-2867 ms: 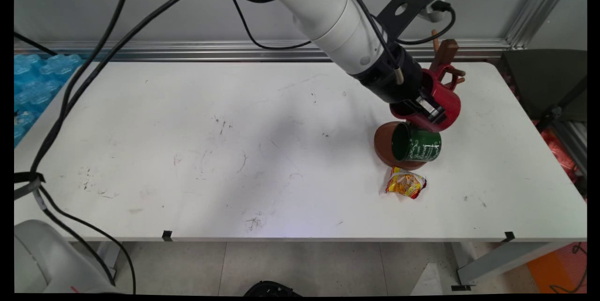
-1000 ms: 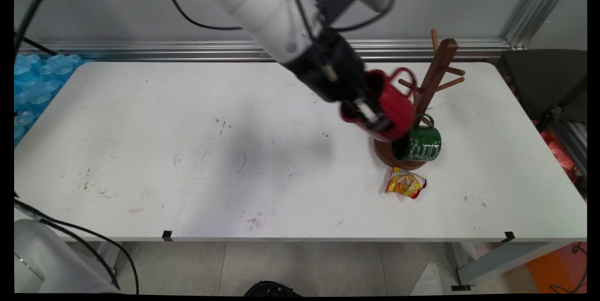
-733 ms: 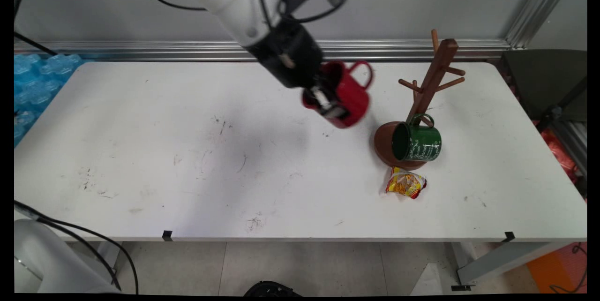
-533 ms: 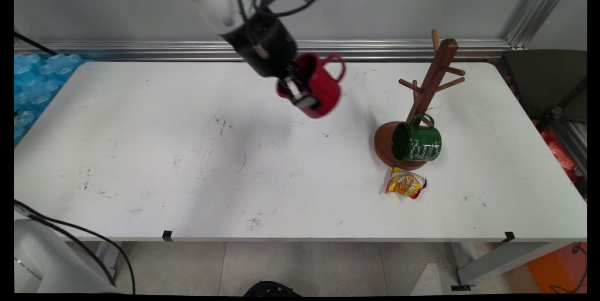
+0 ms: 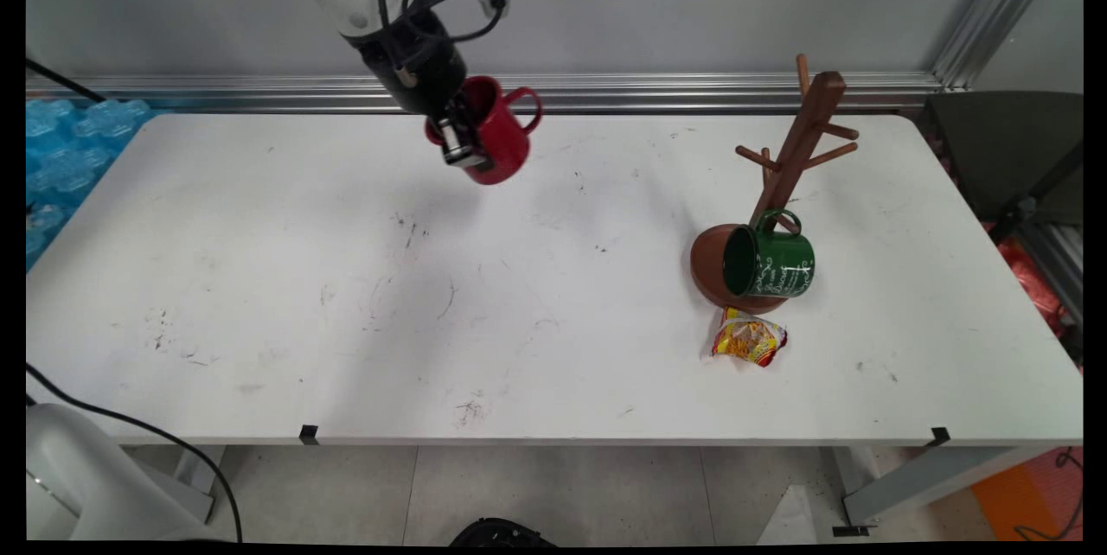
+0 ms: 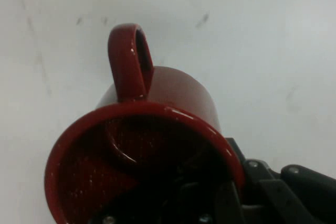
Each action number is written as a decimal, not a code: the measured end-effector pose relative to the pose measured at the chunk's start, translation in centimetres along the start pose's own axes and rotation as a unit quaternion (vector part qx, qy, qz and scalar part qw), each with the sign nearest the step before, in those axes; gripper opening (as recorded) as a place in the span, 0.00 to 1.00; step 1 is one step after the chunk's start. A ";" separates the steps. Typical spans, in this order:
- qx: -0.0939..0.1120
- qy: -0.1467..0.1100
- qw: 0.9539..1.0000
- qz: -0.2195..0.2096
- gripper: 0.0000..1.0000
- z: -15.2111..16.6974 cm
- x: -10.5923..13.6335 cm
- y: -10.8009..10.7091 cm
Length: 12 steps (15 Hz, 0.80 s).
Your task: Place the picked object on the table
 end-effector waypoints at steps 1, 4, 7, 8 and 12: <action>0.004 -0.014 1.000 0.007 0.00 0.6 -0.3 -0.6; 0.013 -0.052 0.998 0.025 0.00 2.7 -1.1 -2.2; 0.016 -0.087 0.995 0.042 0.00 5.0 -1.9 -3.5; 0.016 -0.097 0.994 0.046 0.00 5.7 -2.1 -3.9; 0.013 -0.137 0.988 0.064 0.00 8.4 -2.9 -5.3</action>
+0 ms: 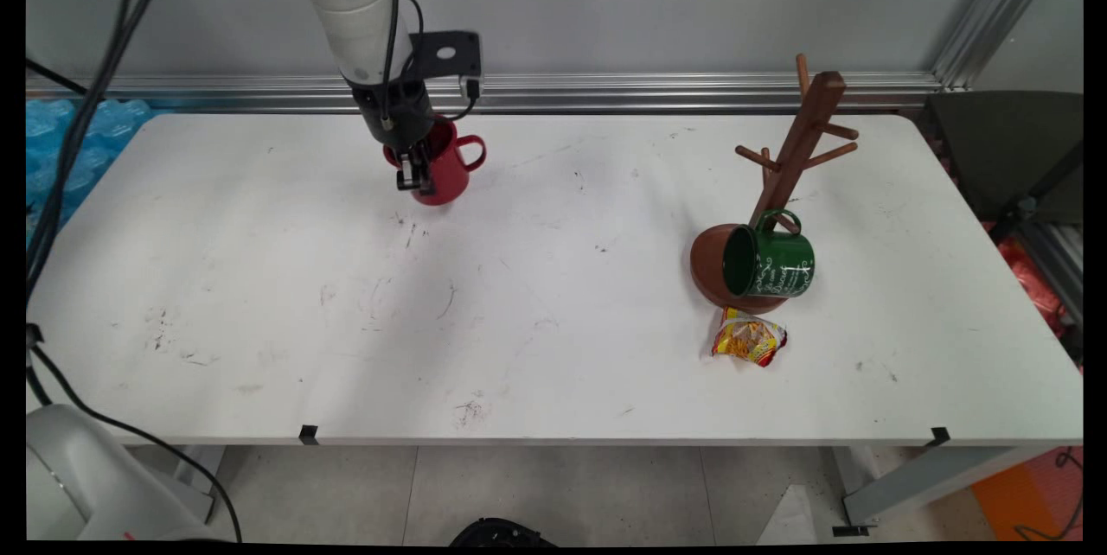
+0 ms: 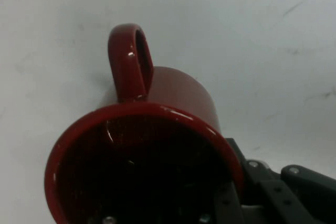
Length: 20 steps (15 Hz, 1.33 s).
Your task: Place the picked object on the table
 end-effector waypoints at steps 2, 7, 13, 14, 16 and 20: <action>-0.004 -0.016 1.000 0.010 0.00 1.1 -0.1 -0.4; -0.013 -0.045 0.998 0.030 0.00 3.5 -0.4 -1.1; -0.020 -0.060 0.997 0.043 0.00 5.3 -0.6 -1.3; -0.021 -0.060 0.997 0.044 0.00 5.5 -0.6 -1.3; -0.023 -0.058 0.997 0.045 0.00 5.8 -0.5 -1.3; -0.024 -0.053 0.997 0.045 0.00 6.3 -0.4 -1.3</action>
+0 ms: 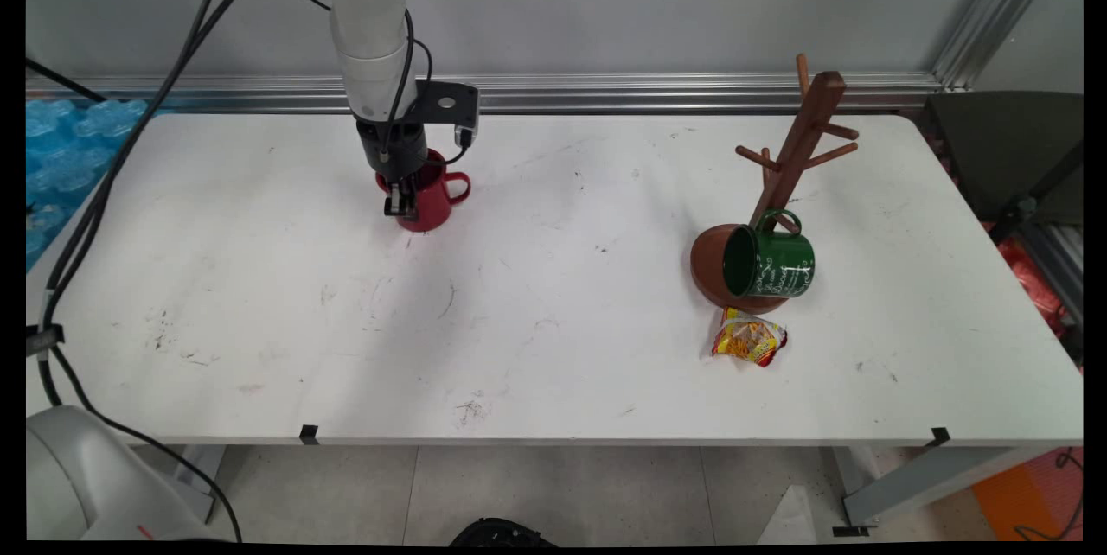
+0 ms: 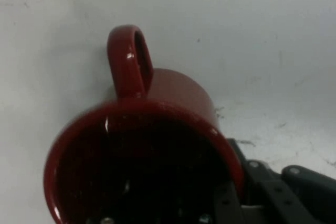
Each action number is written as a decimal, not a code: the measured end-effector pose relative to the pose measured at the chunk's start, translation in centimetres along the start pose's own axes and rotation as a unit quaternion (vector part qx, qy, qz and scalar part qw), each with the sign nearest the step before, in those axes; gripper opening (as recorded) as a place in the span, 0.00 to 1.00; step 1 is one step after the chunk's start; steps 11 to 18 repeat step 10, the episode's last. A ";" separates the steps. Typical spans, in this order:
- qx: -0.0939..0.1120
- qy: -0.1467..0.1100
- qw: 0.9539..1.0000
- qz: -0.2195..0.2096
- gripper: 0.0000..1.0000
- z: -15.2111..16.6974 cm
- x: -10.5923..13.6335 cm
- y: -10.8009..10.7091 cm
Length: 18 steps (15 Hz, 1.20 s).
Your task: Place the picked object on the table
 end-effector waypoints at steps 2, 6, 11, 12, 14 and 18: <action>0.000 0.003 1.000 0.000 1.00 0.2 0.1 0.0; 0.000 0.012 1.000 0.000 1.00 0.4 0.2 -0.1; 0.003 0.024 1.000 0.003 1.00 -0.2 0.3 -0.1; 0.003 0.024 1.000 0.003 1.00 -0.2 0.3 -0.1; 0.003 0.024 1.000 0.003 1.00 -0.2 0.3 -0.1; 0.003 0.024 1.000 0.003 1.00 -0.2 0.3 -0.1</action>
